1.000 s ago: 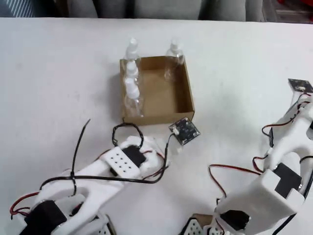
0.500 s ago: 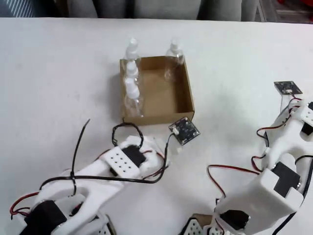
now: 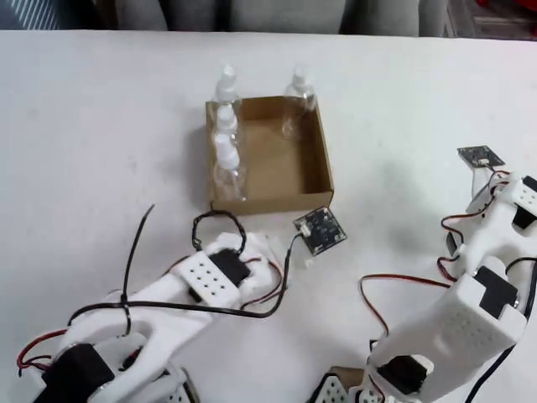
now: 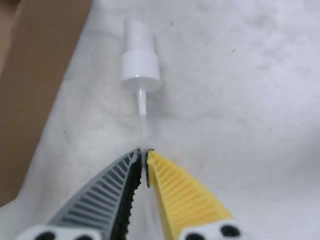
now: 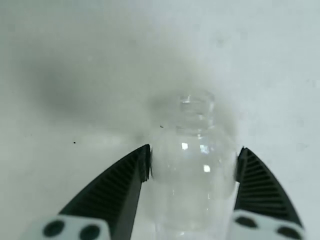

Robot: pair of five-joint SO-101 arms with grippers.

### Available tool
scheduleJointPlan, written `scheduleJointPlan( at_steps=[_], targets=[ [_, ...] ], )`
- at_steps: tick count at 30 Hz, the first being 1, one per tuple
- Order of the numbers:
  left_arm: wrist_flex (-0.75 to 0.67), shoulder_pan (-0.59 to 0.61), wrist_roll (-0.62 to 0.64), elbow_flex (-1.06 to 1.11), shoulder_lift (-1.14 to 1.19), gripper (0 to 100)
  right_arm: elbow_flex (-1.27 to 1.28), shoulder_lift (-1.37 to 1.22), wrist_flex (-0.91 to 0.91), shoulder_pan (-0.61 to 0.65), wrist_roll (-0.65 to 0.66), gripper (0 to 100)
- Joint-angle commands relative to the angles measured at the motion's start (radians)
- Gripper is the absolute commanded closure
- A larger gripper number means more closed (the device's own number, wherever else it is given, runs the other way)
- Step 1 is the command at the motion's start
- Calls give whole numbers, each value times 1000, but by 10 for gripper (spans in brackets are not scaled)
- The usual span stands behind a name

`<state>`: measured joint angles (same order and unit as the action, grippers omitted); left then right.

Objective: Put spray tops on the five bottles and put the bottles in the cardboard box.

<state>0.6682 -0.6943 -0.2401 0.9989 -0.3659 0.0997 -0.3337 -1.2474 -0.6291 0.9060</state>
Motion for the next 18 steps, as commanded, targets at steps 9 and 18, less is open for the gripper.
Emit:
scheduleJointPlan(
  at_steps=[9, 18],
  targets=[
    [-26, 8, -18, -6, -44, 980, -72, 70, -47, -12, 147, 758],
    [-26, 8, -18, -6, -44, 980, -68, 91, -108, -31, 279, 645]
  ],
)
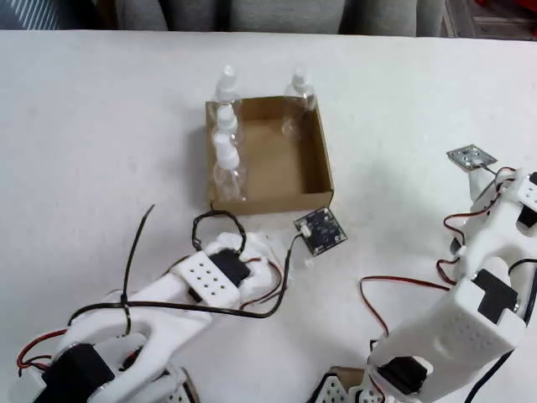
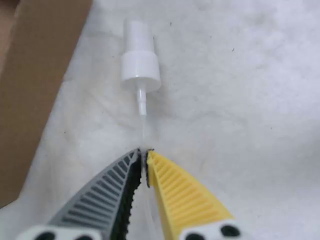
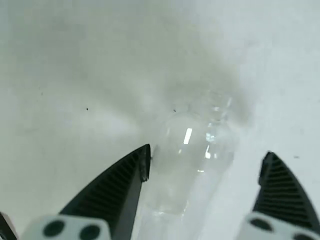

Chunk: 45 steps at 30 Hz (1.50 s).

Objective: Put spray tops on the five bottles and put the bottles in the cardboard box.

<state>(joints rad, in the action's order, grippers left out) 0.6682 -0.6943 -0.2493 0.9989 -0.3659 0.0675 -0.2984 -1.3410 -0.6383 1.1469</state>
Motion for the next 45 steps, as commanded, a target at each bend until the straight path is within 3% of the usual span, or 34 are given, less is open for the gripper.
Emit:
scheduleJointPlan(
  at_steps=[1, 18, 26, 41, 45],
  targets=[
    [-26, 8, -9, -6, -44, 980, -34, 54, -15, -24, 38, 645],
    [-26, 8, -9, -5, -48, 980, -46, -18, -10, -4, 40, 709],
    [-26, 8, -9, -5, -50, 980, -109, -21, -10, -10, 38, 990],
    [-14, 1, -9, -5, -53, 980, -153, 125, -173, -133, -9, 981],
    [84, -16, -9, -40, -54, 979, -153, 131, -166, -173, -8, 981]
  ],
)
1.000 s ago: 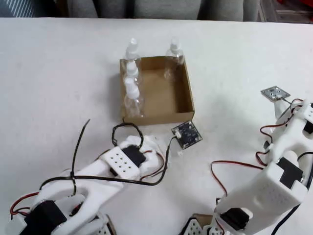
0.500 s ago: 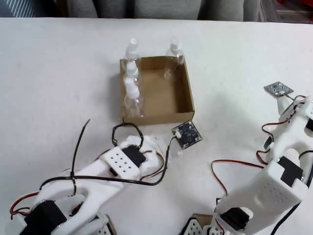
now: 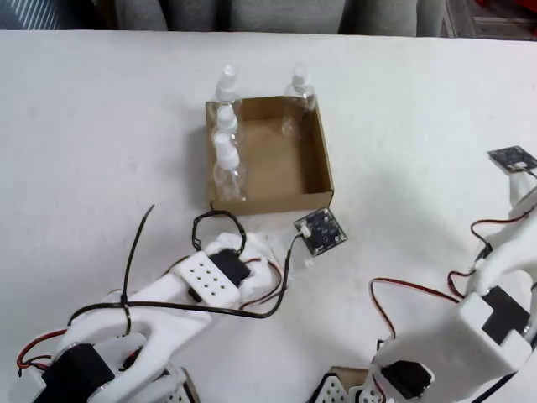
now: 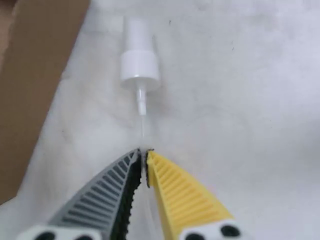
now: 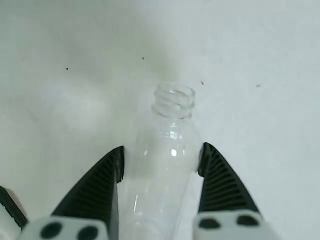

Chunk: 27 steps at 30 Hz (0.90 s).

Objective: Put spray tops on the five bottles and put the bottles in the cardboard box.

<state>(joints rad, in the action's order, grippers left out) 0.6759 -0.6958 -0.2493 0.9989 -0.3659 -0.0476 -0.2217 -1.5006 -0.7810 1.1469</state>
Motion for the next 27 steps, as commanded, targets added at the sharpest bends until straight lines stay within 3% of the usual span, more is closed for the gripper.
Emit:
scheduleJointPlan(
  at_steps=[1, 5, 9, 20, 27],
  targets=[
    [114, -30, -11, -52, -54, 972, -38, 54, -7, -36, -5, 981],
    [252, -56, -81, -91, -54, 871, -38, 54, -7, -53, -3, 981],
    [295, -50, -109, -101, -54, 796, -37, 53, -7, -59, -3, 981],
    [250, -58, -100, -180, -153, 808, 64, 54, 104, -58, -2, 981],
    [181, -79, -89, -324, 90, 810, 66, 54, 105, -58, -2, 981]
  ],
)
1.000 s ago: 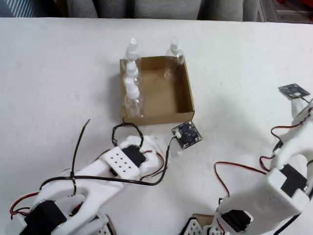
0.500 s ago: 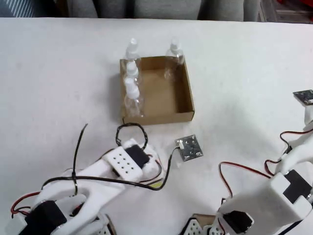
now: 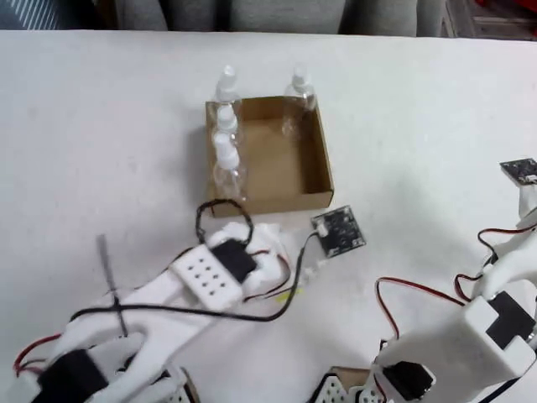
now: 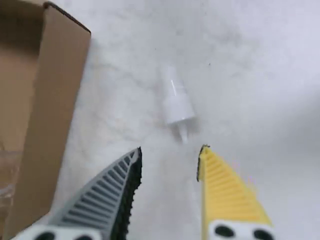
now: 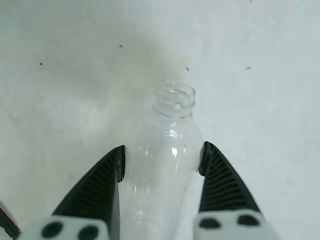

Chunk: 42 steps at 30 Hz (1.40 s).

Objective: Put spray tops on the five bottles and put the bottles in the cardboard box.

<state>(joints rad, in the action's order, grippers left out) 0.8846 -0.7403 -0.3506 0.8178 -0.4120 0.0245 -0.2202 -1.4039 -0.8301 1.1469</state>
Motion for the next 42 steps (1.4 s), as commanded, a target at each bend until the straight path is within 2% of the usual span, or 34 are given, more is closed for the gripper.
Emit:
scheduleJointPlan(
  at_steps=[1, 6, 11, 25, 30, 33, 42],
  targets=[
    [-28, -36, 34, -175, 186, 810, -6, 53, 8, -8, -2, 981],
    [-28, -35, 74, -310, 395, 809, -8, 53, 8, -16, -2, 981],
    [-29, -41, 75, -374, 479, 810, -8, 53, 8, -19, -2, 981],
    [-57, -44, 77, -382, 532, 811, -8, 53, 8, -21, -2, 981],
    [-61, -38, 178, -390, 533, 809, -6, 53, 5, -21, -2, 981],
    [-52, -39, 195, -416, 567, 811, -6, 53, 5, -21, -2, 981],
    [178, -13, 285, -689, 782, 818, -6, 53, 5, -21, -2, 981]
  ],
)
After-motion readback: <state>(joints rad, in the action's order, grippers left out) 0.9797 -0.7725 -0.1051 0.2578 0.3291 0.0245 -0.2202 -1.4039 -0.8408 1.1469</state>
